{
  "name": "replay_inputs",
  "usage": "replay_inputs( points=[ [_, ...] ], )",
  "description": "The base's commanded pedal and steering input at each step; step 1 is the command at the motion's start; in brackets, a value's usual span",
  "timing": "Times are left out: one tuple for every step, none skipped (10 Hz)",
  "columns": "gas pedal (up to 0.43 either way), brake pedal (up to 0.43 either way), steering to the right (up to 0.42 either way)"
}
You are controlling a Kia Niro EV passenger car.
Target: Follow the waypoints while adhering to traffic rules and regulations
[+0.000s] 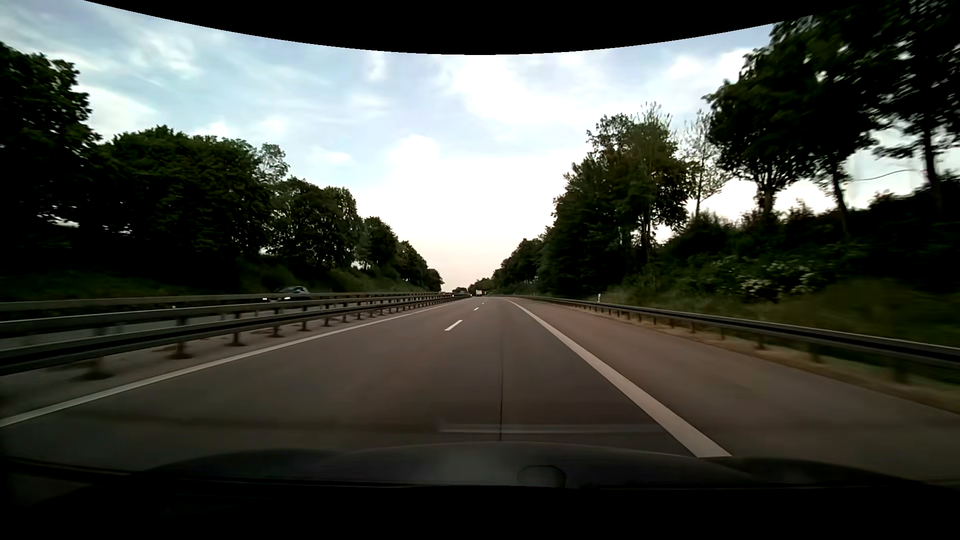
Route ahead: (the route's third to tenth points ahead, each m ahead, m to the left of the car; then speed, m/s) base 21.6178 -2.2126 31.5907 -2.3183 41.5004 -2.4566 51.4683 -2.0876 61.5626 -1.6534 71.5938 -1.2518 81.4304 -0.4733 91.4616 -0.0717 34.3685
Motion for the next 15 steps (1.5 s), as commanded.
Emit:
replay_inputs(
  points=[
    [0.311, 0.006, -0.003],
    [0.311, 0.006, -0.003],
    [0.299, 0.006, -0.003],
    [0.287, 0.006, -0.004],
    [0.280, 0.006, -0.004],
    [0.280, 0.006, -0.004],
    [0.280, 0.006, -0.004],
    [0.280, 0.006, -0.004],
    [0.280, 0.006, -0.005],
    [0.280, 0.006, -0.005],
    [0.268, 0.006, -0.005],
    [0.268, 0.006, -0.005],
    [0.268, 0.006, -0.005],
    [0.268, 0.006, -0.005],
    [0.268, 0.006, -0.005]
  ],
)
